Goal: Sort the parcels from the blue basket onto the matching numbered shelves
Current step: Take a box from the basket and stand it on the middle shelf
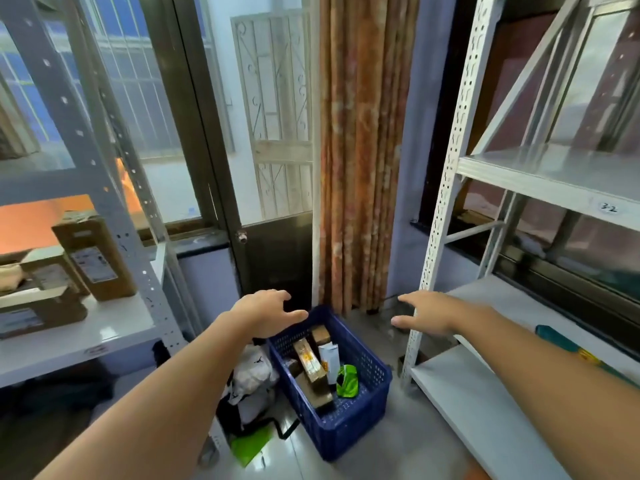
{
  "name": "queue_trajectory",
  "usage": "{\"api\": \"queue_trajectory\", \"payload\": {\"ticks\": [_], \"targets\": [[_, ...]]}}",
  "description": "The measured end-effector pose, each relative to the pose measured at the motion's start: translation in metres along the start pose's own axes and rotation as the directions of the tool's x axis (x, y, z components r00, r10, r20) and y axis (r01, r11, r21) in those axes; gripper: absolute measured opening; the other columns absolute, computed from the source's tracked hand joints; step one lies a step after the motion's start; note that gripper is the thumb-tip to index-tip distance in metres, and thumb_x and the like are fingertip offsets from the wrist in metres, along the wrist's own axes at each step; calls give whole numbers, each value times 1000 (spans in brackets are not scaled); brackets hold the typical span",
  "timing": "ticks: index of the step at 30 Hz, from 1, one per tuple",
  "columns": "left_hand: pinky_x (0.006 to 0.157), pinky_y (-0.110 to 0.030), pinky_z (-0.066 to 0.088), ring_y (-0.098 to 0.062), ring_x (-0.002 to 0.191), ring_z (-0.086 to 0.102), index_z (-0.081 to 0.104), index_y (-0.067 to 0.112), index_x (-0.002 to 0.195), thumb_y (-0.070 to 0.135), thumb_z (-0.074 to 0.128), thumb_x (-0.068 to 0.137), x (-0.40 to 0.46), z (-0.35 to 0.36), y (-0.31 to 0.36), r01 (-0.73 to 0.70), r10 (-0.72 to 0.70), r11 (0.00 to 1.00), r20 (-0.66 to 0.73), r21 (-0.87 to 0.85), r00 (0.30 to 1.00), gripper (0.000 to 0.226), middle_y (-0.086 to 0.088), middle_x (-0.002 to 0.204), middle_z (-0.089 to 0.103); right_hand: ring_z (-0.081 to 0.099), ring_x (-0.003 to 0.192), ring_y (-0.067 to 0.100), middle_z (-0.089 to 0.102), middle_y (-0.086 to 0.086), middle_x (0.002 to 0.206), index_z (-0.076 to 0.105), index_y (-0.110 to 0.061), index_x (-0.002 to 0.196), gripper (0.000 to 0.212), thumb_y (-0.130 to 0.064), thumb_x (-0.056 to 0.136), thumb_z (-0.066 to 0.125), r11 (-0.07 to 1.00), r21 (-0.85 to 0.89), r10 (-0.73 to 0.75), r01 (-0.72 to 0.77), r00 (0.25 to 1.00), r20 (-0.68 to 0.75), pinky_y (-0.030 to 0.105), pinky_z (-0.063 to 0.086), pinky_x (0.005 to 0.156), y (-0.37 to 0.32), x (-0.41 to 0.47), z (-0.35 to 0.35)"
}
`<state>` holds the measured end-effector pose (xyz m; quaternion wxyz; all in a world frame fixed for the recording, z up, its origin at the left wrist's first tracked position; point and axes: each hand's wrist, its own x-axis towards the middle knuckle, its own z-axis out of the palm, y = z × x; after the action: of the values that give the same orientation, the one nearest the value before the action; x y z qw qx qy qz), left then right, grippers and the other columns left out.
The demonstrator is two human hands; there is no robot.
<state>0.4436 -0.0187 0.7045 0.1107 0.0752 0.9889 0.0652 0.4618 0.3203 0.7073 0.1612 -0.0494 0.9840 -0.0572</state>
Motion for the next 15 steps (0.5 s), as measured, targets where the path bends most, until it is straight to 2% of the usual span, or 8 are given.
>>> {"api": "queue_trajectory", "payload": {"ticks": [5,8,15], "targets": [[108,-42,44,-24,138,47,38,27,154,80,44,87,49,13,-14,47,-45,999,68,-25,997,85,-1,155,46,34,147,25,30,1,164,29,-29,157,93,-85,83,35,998,46,-41,39,999,33,44,32,118,-6,64,11],[107,-41,45,-24,137,49,38,26,154,79,43,88,85,13,-15,67,-64,997,72,-31,995,84,-1,154,47,32,148,24,28,2,164,27,-27,158,88,-79,89,38,995,71,-73,68,995,67,42,30,119,-1,109,14],[105,-38,44,-23,134,51,39,26,153,77,45,90,165,10,-4,92,-84,995,169,-45,982,82,-1,153,48,32,149,24,30,2,164,28,-27,158,91,-81,85,41,990,109,-105,92,987,124,46,31,119,23,205,9]]}}
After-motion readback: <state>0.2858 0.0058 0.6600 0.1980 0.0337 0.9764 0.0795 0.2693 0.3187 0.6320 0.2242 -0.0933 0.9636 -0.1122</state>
